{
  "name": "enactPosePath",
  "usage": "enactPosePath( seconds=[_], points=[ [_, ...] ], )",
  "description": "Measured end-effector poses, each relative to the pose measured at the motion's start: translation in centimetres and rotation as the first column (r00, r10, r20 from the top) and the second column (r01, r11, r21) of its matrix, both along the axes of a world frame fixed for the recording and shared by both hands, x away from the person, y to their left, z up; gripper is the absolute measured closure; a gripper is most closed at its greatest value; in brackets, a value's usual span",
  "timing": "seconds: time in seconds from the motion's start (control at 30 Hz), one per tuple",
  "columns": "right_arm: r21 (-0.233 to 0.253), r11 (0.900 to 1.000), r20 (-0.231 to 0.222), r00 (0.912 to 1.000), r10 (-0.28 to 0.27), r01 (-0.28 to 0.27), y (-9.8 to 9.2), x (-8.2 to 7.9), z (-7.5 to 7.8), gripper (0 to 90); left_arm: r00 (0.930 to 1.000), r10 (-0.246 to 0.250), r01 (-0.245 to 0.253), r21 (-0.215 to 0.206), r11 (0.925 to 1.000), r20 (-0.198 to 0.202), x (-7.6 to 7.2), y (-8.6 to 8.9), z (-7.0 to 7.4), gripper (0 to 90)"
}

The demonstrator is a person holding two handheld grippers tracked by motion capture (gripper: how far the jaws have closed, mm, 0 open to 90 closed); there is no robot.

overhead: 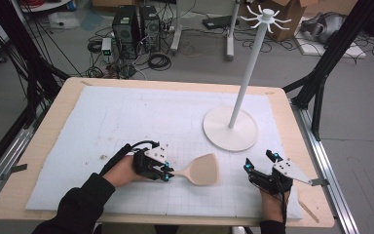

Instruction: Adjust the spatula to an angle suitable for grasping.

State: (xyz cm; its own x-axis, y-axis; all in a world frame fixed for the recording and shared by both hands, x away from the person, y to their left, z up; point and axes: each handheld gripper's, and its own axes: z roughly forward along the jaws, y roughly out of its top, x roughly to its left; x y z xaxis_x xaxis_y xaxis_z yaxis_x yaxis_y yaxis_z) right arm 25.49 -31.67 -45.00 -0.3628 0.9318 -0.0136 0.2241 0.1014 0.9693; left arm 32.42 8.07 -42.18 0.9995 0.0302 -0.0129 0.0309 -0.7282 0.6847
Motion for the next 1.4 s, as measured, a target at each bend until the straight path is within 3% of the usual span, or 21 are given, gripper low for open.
enactPosePath(
  seconds=[0.67,0.97,1.0,1.1,1.13,1.2,1.23,1.27,1.33,1.37,1.4],
  points=[
    [-0.002,1.000,-0.009,1.0000,0.000,0.000,0.1,0.0,0.0,16.8,0.9951,-0.099,0.099,0.022,0.9949,-0.009,0.1,-0.5,-1.1,77.7],
    [-0.007,1.000,-0.006,1.0000,0.001,-0.001,0.1,0.0,0.0,16.7,0.9949,-0.092,0.093,0.008,0.9957,-0.040,0.4,-0.4,-1.2,76.7],
    [-0.007,1.000,-0.006,1.0000,0.001,-0.001,0.1,0.0,0.0,16.8,0.9962,-0.076,0.076,-0.008,0.9971,-0.042,0.5,-0.4,-1.1,72.7],
    [-0.003,1.000,-0.009,1.0000,0.000,0.000,0.1,0.0,0.0,16.8,0.9978,0.031,-0.033,-0.045,0.9984,-0.059,0.9,0.0,-0.5,43.3],
    [-0.003,1.000,-0.009,1.0000,0.000,0.000,0.1,0.0,0.0,16.8,0.9966,0.057,-0.061,-0.063,0.9961,-0.059,1.0,0.4,-0.3,43.3],
    [-0.006,1.000,-0.007,1.0000,0.001,-0.001,0.1,0.0,0.0,16.8,0.9899,0.124,-0.132,-0.115,0.9846,-0.068,1.2,1.2,0.2,34.0],
    [-0.006,1.000,-0.007,1.0000,0.001,-0.001,0.1,0.0,0.0,16.8,0.9834,0.165,-0.175,-0.147,0.9736,-0.074,1.2,1.8,0.5,34.0],
    [-0.003,1.000,-0.009,1.0000,0.001,-0.001,0.1,0.0,0.0,16.7,0.9756,0.208,-0.218,-0.190,0.9574,-0.071,1.1,2.4,0.8,30.6],
    [0.000,1.000,-0.010,1.0000,0.000,0.000,0.1,0.0,0.0,16.8,0.9568,0.282,-0.290,-0.256,0.9221,-0.069,1.1,3.8,1.3,28.1],
    [0.000,1.000,-0.010,1.0000,0.000,0.000,0.1,0.0,0.0,16.7,0.9448,0.321,-0.326,-0.296,0.8980,-0.064,1.0,4.6,1.5,26.3],
    [-0.003,1.000,-0.010,0.9999,0.000,0.000,0.1,0.0,0.0,16.8,0.9266,0.373,-0.366,-0.344,0.8650,-0.047,0.9,5.6,1.6,25.6]
  ],
)
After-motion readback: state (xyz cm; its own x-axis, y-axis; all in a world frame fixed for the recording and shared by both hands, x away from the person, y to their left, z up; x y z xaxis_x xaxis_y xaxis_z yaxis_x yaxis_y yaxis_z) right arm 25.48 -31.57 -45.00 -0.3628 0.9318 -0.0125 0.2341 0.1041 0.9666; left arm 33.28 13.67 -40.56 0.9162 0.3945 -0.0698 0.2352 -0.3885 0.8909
